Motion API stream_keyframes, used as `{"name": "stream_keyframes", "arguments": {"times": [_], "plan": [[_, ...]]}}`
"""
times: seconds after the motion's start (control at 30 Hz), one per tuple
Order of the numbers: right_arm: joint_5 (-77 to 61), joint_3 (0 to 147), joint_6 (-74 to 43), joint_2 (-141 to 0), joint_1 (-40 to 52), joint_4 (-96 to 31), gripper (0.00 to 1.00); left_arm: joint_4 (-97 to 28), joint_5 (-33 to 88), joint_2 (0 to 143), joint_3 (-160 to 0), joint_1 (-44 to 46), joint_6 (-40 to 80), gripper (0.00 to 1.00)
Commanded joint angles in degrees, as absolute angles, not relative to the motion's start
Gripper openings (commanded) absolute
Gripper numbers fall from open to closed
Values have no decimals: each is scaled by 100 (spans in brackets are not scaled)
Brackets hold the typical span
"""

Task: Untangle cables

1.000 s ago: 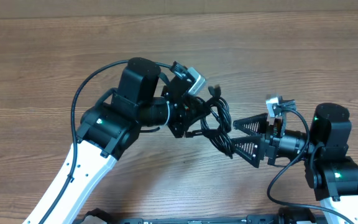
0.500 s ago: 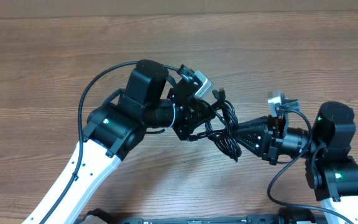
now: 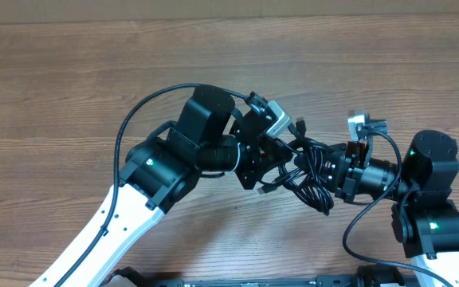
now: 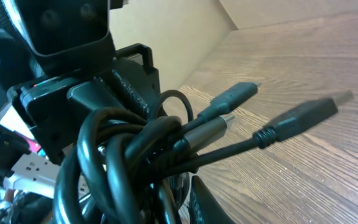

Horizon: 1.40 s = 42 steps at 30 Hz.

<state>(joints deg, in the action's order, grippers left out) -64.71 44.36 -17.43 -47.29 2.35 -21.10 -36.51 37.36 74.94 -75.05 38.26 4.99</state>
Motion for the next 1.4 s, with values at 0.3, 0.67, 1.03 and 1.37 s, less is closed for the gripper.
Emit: {"name": "stream_keyframes", "arguments": {"times": [0.3,0.67,1.03,1.37], "plan": [[-4060,4567,-1953,-4744,222,-3179,15,-3586,4136,7456,-7623,3940,489,4],[-2950,4567,-1953,-4744,222,-3642,15,-3568,4160,7456,-7623,3940,491,4],[-2047,4567,-1955,-4744,222,-4005,15,-3446,4165,7448,-7625,3938,493,4],[-1535,4567,-2128,-4744,222,-4259,12,-3406,4235,7415,-7625,3741,504,4]]}}
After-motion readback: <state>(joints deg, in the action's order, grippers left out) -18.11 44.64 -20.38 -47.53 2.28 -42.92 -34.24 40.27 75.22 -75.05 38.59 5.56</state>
